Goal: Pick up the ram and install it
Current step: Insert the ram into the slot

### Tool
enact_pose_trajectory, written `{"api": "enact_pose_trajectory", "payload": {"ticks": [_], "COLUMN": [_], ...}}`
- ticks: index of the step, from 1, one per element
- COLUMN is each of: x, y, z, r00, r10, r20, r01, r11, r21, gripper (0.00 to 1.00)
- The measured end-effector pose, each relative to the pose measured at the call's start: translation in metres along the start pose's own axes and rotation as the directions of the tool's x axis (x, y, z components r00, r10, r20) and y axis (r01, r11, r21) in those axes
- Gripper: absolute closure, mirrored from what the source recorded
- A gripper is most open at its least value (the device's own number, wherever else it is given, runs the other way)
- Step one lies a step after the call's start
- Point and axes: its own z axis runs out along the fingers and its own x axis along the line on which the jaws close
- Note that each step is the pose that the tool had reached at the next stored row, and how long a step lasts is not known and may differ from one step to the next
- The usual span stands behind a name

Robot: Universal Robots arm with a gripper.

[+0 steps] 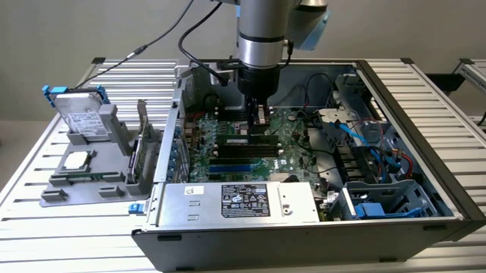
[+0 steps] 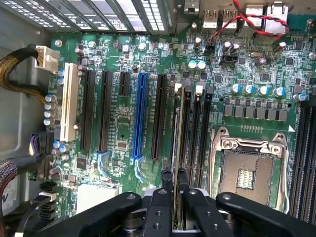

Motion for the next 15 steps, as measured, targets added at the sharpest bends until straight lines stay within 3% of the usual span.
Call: {"api": "enact_pose_trajectory", "payload": {"ticks": [7,15], "x": [-0.0025,-0.0052], "y": [0.0039,0.0074], "z": [0.0043,0.0096], "r00": [0.9999,0.9994], "r10": [-0.009,-0.020], "r20": [-0.0131,-0.0281], "r01": [0.009,0.021], "r11": [0.9996,0.9982], "r21": [0.0282,0.0556], "gripper": [0.86,0.86]}}
